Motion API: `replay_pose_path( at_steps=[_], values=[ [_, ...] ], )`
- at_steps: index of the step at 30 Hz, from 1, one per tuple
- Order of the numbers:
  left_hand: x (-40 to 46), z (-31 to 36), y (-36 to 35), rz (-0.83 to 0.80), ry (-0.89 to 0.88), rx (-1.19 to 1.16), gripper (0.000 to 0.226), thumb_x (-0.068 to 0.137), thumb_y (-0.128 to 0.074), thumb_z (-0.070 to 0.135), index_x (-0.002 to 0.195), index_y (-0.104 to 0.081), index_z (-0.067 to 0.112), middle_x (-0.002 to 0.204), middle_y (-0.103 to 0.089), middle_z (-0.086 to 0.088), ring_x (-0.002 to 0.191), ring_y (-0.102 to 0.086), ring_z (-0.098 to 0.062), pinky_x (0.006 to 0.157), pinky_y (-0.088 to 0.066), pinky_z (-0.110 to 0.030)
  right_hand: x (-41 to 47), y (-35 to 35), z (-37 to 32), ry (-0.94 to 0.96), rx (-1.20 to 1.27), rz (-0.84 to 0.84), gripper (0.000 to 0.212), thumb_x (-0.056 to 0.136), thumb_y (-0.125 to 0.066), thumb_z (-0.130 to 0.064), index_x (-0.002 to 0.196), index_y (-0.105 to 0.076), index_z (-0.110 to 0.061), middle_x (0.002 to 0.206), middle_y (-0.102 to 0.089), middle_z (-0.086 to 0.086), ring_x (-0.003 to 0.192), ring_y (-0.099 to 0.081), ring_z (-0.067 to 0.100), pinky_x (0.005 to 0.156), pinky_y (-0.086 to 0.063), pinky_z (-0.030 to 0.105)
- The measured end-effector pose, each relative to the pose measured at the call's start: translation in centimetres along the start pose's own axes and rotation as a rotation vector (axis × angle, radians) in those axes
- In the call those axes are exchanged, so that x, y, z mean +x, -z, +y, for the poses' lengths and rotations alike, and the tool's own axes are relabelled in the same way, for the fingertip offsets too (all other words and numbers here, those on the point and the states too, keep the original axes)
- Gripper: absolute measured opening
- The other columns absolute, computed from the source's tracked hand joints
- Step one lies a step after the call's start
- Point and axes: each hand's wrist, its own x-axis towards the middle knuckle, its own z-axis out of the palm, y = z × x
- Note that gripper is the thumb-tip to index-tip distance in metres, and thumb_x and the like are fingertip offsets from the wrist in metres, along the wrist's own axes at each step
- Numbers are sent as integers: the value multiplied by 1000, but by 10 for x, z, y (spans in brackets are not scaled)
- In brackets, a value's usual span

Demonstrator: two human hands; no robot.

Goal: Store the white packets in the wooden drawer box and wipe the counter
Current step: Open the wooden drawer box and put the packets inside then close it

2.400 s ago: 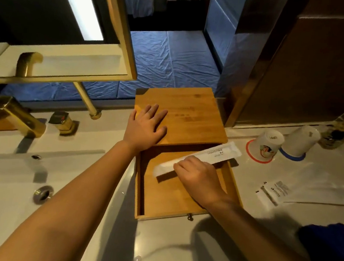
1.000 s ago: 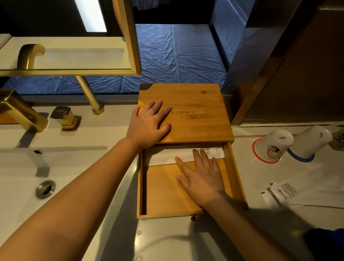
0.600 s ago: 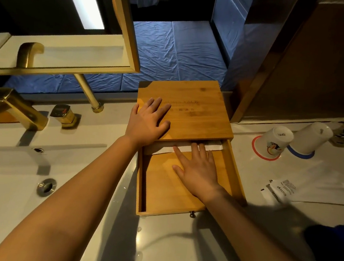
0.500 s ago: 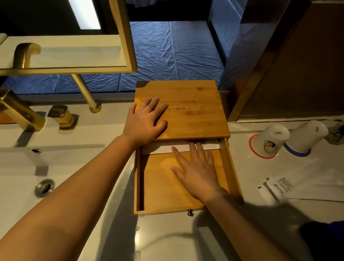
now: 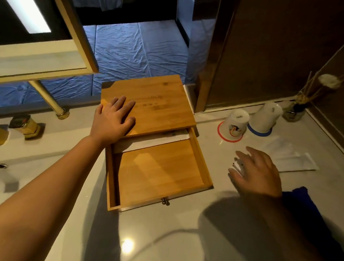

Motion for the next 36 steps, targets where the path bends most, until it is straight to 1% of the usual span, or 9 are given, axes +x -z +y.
replay_pose_path(
  at_steps=[3,6,9,12,14,17,26,30,36],
  values=[
    [0,1,1,-4,4,2,59,88,-24,56,144,-25,38,157,-23,-2,145,-15,-22,114,-10,-51,1,-9,25,-59,-168,-162,61,83,-58,-48,136,-41,-23,147,-39,5,134,-33,24,106,-35,40],
    [-1,4,4,-14,5,10,60,88,-24,56,144,-25,37,157,-22,-2,145,-14,-22,114,-10,-51,-3,-21,35,-21,-190,-199,53,90,-51,-41,137,-40,-22,147,-40,3,133,-35,21,106,-34,33],
    [-2,6,6,-19,9,12,60,88,-24,56,145,-25,36,157,-22,-3,145,-14,-22,114,-11,-50,-6,-27,35,18,-114,-97,40,90,-56,-24,128,-54,-11,137,-53,13,125,-46,29,99,-42,36],
    [-2,7,7,-28,14,6,61,88,-24,56,145,-25,36,157,-21,-2,146,-13,-22,114,-10,-50,-7,-28,33,156,-59,134,24,76,-71,-3,99,-70,2,103,-70,24,95,-67,38,80,-55,43],
    [-3,8,7,-31,14,6,61,88,-24,56,145,-25,35,157,-21,-2,146,-13,-22,115,-10,-51,-11,-23,28,284,-131,301,16,74,-72,-4,88,-73,4,88,-74,22,82,-71,35,71,-58,42],
    [-3,9,8,-32,15,3,61,88,-23,56,145,-24,35,157,-21,-1,146,-13,-21,115,-9,-50,-12,-13,18,275,-99,420,25,83,-54,-13,94,-72,-1,91,-75,16,85,-71,29,73,-58,37],
    [-3,9,8,-24,13,-5,61,87,-23,56,145,-26,35,157,-22,-2,146,-14,-22,115,-10,-50,-22,-11,-4,253,-81,216,22,69,-79,-7,89,-74,-2,88,-75,15,83,-70,31,70,-58,39],
    [-3,8,8,-19,12,-10,61,87,-23,57,144,-27,35,157,-23,-2,145,-15,-22,115,-10,-51,-23,16,-12,335,-8,372,31,88,-48,-17,90,-72,1,88,-75,17,82,-71,29,74,-59,40],
    [-3,8,7,-19,6,-12,61,87,-23,57,144,-27,35,157,-23,-3,145,-15,-23,114,-10,-51,-13,83,-45,95,365,624,26,87,-54,-17,98,-68,3,91,-70,21,81,-67,29,70,-60,35]
  ],
)
